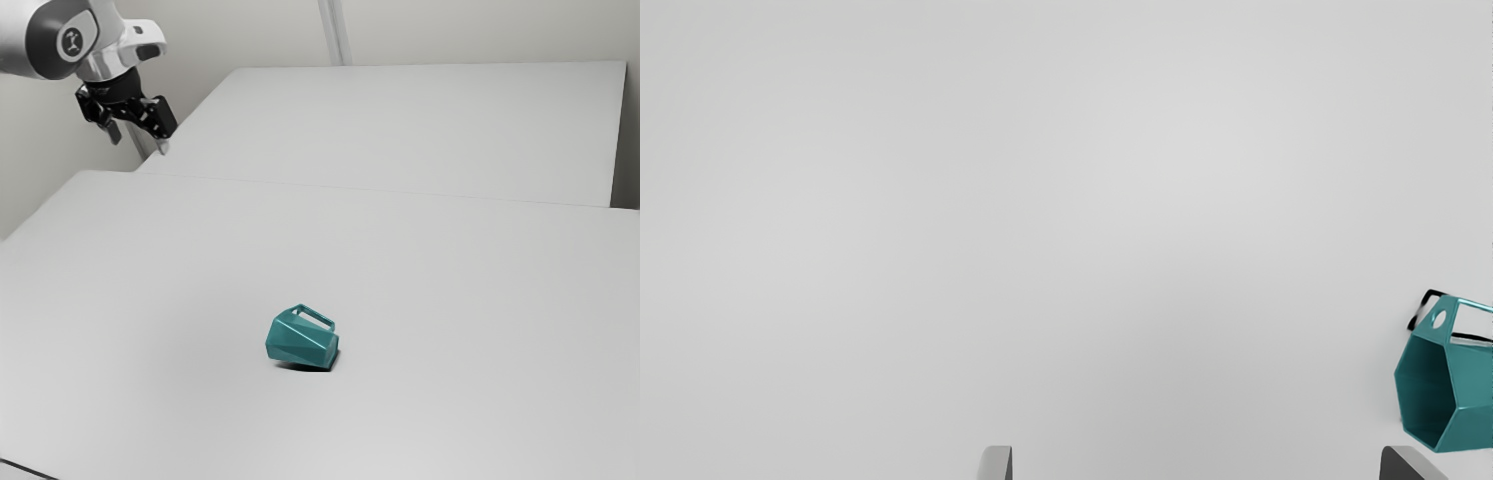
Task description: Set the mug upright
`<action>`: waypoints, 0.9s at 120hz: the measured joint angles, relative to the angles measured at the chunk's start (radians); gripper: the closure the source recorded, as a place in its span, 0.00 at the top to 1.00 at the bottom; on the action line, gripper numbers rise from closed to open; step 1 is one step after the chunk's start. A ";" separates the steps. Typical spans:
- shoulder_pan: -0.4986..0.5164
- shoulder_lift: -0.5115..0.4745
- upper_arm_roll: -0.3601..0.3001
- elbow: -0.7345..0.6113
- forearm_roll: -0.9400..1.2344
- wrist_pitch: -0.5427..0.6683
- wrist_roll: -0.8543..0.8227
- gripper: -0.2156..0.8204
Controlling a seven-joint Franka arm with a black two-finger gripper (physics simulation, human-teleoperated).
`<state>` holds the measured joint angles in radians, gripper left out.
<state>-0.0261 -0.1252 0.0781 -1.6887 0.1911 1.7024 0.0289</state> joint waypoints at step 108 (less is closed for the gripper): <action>0.028 0.214 0.108 -0.236 -0.652 0.037 0.009 0.79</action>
<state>0.0020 0.0886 0.1865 -1.9250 -0.4608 1.7389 0.0375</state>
